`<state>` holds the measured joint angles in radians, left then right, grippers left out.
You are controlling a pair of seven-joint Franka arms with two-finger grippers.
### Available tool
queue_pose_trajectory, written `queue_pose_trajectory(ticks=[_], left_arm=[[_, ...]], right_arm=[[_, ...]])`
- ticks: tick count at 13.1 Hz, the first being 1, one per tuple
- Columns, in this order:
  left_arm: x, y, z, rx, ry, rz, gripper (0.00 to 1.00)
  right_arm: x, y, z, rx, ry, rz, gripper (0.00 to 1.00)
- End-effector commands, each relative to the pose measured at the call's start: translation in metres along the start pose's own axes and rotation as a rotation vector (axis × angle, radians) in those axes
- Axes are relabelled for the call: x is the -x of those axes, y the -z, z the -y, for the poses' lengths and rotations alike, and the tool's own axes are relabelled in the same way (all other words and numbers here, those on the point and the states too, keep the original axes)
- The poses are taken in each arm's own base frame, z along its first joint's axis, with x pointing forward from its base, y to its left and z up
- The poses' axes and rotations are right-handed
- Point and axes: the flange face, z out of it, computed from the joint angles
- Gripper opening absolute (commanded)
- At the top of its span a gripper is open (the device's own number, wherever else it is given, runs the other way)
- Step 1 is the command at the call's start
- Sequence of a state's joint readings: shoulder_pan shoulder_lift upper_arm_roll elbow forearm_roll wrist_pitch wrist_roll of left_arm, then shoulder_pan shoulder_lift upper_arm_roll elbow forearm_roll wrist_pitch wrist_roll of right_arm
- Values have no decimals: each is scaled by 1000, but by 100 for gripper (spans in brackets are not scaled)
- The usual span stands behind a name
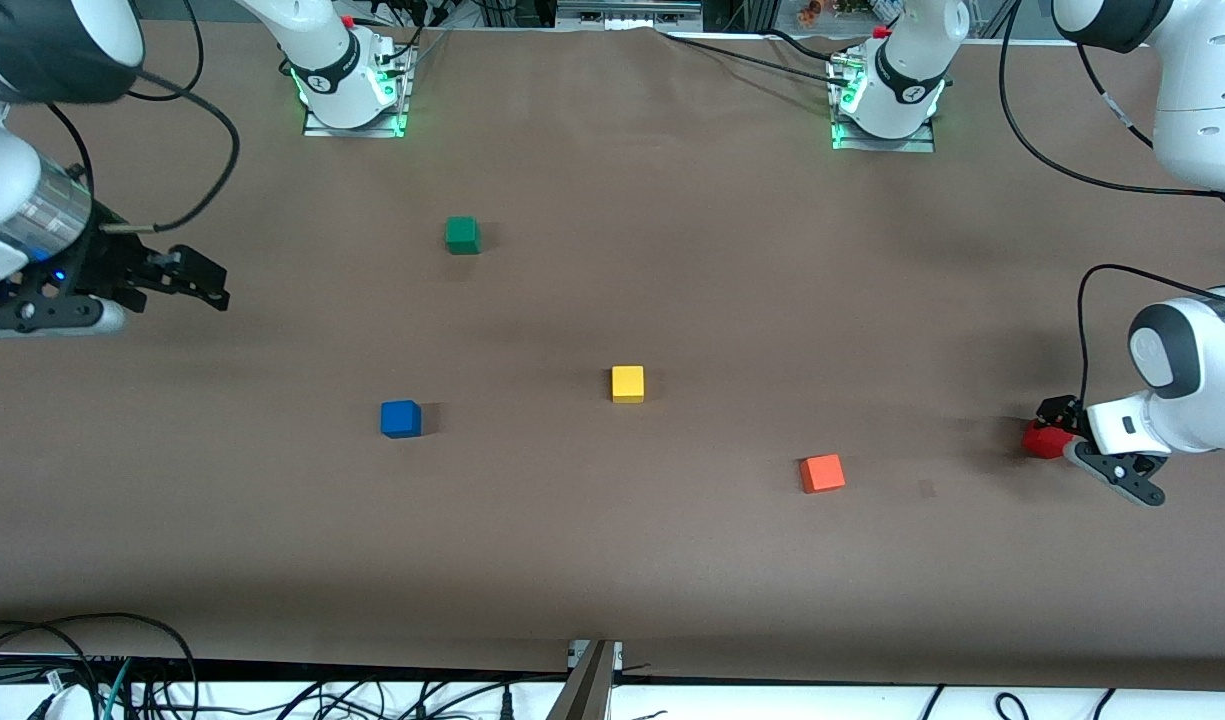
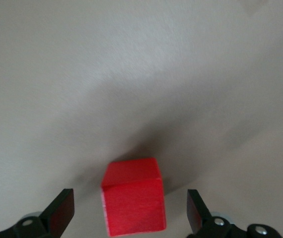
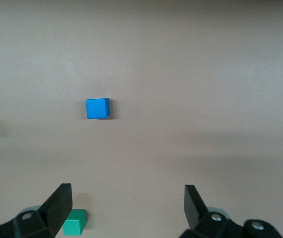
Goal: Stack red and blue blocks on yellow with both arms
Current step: 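Carry the red cube to the yellow cube while the right gripper reaches the blue cube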
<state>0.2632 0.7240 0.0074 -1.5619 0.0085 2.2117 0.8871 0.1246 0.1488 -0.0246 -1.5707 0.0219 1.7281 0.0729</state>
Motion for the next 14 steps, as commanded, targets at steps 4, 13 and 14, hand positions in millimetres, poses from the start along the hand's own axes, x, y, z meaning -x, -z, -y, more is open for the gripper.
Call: queue_pose_trajectory(ticks=[4, 13, 14], left_arm=[[20, -6, -6, 28, 7, 3, 70], [-78, 113, -96, 82, 49, -73, 0], [-98, 123, -121, 102, 69, -73, 0]], right_arm=[[-16, -29, 4, -1, 10, 32, 100], [-30, -86, 10, -6, 33, 115, 100], [-33, -94, 15, -5, 40, 115, 100]])
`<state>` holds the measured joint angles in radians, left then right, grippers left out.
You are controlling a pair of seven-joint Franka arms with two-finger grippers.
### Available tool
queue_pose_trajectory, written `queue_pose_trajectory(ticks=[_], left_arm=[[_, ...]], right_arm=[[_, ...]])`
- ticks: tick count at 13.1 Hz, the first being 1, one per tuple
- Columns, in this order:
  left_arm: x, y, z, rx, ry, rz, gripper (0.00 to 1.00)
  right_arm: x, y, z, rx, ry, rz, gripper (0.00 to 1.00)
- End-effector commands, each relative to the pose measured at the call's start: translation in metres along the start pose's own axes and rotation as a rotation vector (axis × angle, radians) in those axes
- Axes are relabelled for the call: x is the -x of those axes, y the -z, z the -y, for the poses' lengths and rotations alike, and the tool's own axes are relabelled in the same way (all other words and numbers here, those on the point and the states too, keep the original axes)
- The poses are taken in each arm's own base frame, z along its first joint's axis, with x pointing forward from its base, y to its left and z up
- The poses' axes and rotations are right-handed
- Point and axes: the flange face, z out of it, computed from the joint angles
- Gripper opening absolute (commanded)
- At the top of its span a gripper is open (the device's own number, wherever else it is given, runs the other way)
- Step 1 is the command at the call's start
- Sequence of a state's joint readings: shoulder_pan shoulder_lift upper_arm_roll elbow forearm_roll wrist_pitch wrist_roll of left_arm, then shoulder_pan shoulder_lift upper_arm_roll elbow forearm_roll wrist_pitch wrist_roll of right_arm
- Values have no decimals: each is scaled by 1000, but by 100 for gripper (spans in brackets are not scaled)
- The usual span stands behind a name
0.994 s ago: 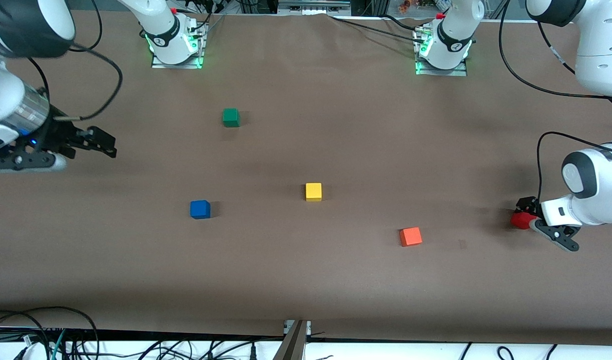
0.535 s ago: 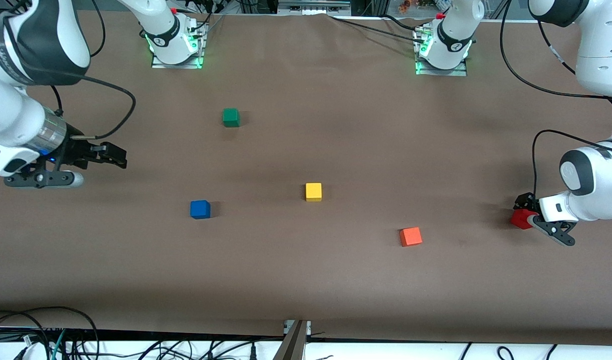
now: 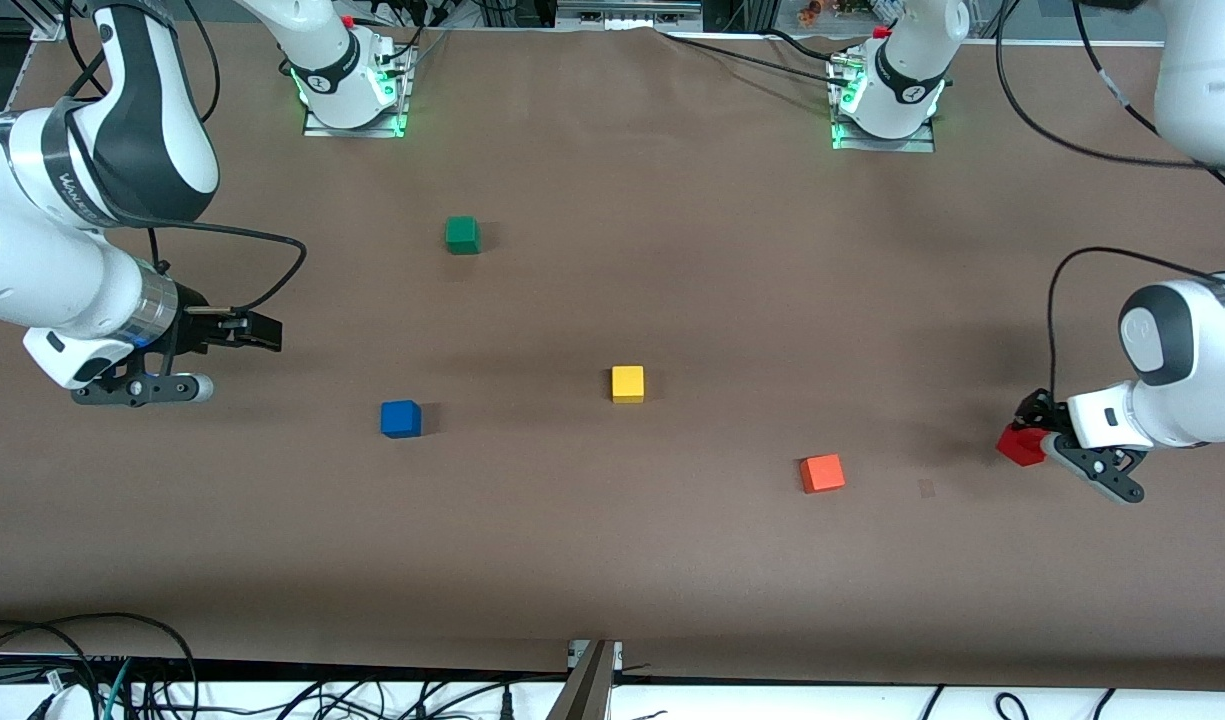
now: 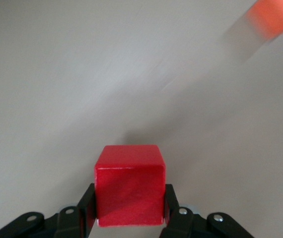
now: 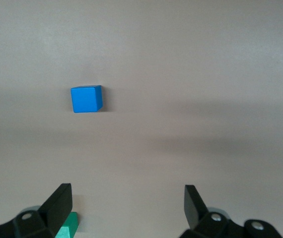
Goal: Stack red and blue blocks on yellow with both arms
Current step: 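Carry the red cube to the yellow cube while the right gripper reaches the blue cube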
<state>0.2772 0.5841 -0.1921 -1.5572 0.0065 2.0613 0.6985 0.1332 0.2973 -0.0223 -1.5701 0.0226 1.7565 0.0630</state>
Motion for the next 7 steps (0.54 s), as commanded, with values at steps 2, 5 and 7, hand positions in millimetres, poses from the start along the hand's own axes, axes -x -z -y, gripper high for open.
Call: queue_pose_trajectory(ticks=[2, 5, 7], left_arm=[[-73, 44, -111, 80, 140, -26, 0], [-132, 51, -239, 98, 286, -18, 0], [-164, 41, -334, 8, 287, -4, 0]], right_arm=[[-14, -16, 23, -26, 26, -13, 100], [-21, -33, 45, -35, 41, -22, 100], [-31, -55, 54, -39, 48, -29, 100]])
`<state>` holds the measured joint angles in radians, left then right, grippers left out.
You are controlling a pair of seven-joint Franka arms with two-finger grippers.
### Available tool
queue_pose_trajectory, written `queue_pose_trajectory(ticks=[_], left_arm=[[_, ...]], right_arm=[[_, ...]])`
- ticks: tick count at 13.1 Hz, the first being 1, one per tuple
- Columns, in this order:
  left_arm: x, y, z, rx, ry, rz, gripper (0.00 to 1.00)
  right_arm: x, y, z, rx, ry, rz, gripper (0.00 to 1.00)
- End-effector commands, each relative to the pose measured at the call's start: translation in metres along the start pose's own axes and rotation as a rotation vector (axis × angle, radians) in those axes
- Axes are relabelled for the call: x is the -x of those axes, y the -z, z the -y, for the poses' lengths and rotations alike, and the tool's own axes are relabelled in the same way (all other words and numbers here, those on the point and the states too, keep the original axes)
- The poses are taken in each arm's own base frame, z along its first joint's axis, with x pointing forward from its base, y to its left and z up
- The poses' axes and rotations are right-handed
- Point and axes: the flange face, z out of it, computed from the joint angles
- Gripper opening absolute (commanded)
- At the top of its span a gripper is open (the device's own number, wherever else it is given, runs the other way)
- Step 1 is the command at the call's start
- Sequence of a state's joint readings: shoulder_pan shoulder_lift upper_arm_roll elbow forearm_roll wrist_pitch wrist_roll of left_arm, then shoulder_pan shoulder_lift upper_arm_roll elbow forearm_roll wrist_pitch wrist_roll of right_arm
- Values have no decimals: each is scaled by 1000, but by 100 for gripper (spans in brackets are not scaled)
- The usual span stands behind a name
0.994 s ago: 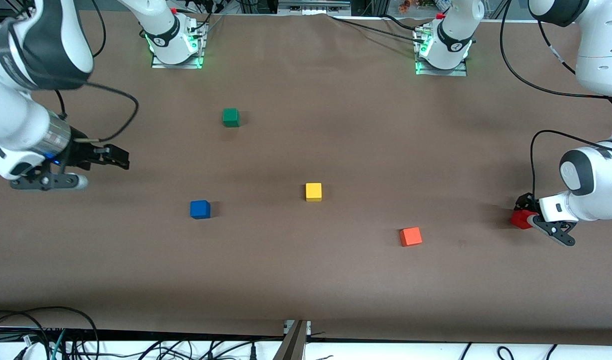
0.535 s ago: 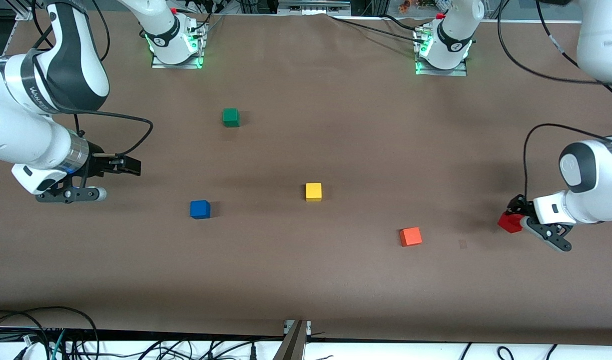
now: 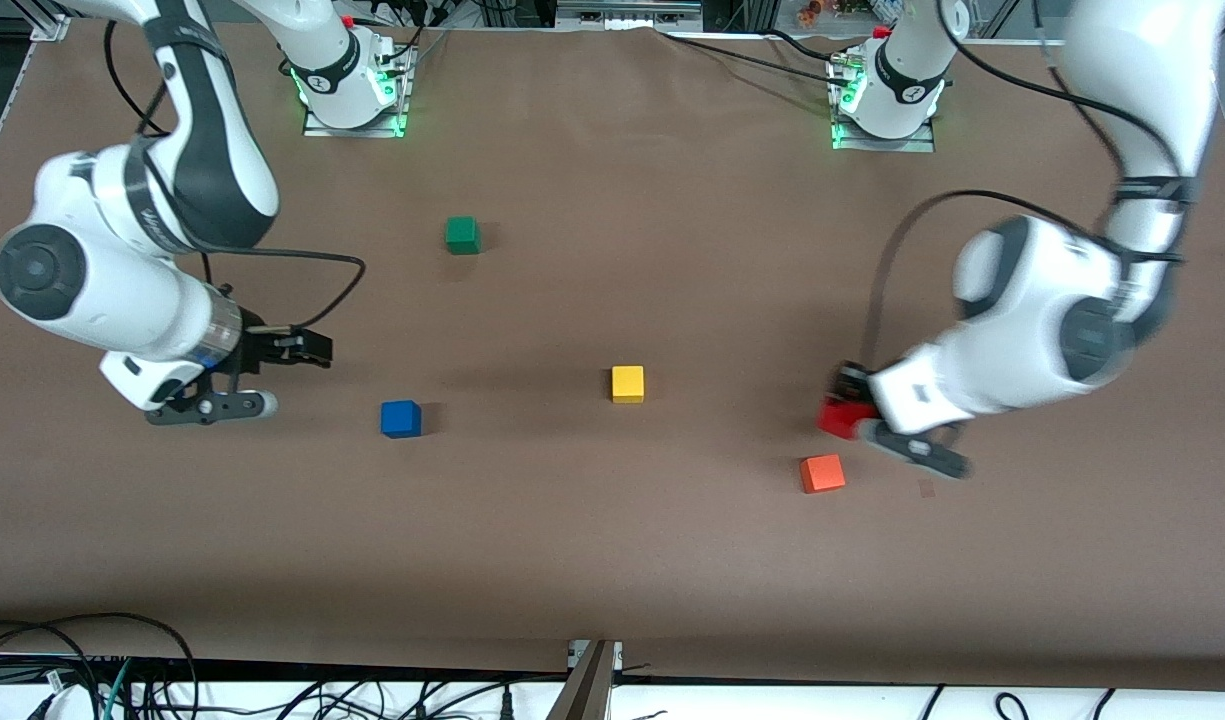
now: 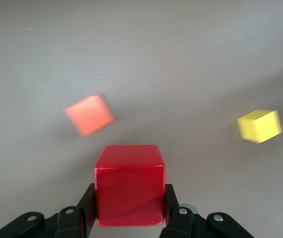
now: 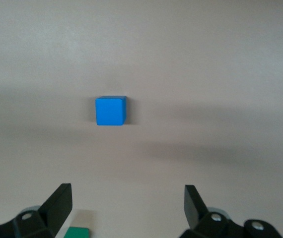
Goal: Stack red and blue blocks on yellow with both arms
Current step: 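Carry the red cube to the yellow cube while the right gripper reaches the blue cube, then lower the red cube onto the yellow cube while the right gripper grasps blue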
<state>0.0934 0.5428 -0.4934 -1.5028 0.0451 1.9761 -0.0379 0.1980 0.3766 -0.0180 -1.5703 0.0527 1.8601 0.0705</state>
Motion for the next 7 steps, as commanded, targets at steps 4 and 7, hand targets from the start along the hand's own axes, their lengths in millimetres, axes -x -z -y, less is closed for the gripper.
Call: queue_pose_trajectory(ticks=[4, 7], left_arm=[[-20, -67, -176, -95, 157, -2, 0], [-25, -109, -213, -182, 208, -40, 0]], right_arm=[[-42, -103, 53, -31, -48, -77, 100], [-50, -141, 61, -29, -38, -98, 100]])
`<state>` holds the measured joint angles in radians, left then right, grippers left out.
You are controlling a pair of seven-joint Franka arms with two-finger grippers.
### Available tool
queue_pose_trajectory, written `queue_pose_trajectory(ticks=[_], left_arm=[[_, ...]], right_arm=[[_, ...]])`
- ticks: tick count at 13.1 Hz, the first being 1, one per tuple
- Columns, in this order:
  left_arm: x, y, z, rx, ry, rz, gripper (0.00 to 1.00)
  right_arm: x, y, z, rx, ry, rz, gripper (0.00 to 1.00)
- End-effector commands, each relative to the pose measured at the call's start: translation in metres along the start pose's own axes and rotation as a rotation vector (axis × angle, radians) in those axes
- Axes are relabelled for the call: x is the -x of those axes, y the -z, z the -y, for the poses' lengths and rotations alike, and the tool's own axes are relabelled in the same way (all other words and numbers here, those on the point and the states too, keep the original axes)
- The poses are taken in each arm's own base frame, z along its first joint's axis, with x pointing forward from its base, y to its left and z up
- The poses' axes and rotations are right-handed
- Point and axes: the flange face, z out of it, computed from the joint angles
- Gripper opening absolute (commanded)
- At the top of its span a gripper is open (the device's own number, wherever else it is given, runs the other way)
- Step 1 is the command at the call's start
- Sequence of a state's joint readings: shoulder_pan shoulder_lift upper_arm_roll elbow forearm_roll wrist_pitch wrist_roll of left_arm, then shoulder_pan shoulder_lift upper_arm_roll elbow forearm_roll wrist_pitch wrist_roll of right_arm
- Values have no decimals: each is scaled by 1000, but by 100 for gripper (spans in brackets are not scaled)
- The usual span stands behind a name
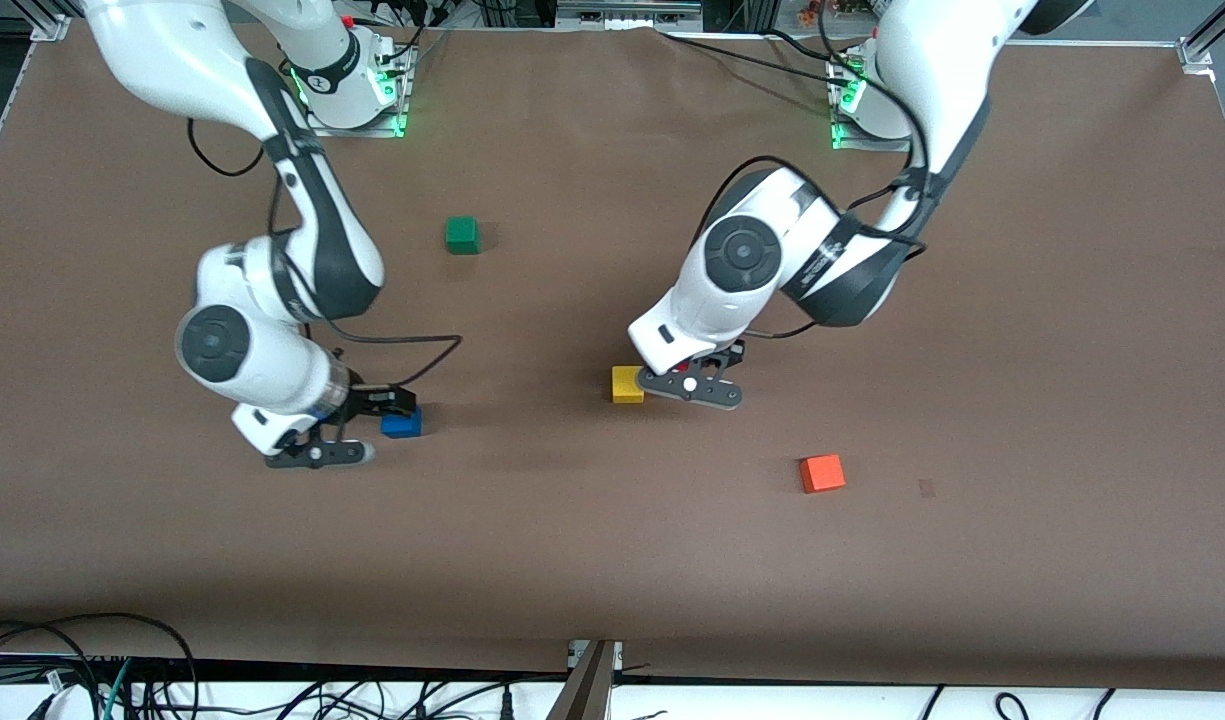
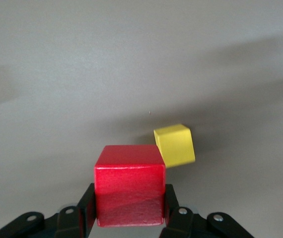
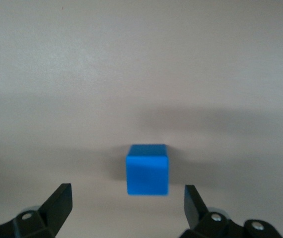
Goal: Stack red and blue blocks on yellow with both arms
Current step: 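Lower the red cube onto the yellow cube while the right gripper grasps blue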
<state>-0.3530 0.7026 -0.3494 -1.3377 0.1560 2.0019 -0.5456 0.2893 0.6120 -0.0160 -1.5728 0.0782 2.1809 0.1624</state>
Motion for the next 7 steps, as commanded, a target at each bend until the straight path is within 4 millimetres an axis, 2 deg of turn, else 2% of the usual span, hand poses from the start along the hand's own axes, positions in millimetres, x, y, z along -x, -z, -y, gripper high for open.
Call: queue_pose_trajectory(ticks=[1, 4, 7], left_arm=[[-13, -21, -25, -59, 36, -46, 0], [-12, -38, -39, -56, 98, -37, 0], [-6, -52, -48, -56, 150, -20, 0]], right_arm=[[-8, -18, -2, -6, -17, -24, 100], [-8, -36, -6, -5, -25, -16, 100], [-7, -49, -24, -5, -59, 7, 100]])
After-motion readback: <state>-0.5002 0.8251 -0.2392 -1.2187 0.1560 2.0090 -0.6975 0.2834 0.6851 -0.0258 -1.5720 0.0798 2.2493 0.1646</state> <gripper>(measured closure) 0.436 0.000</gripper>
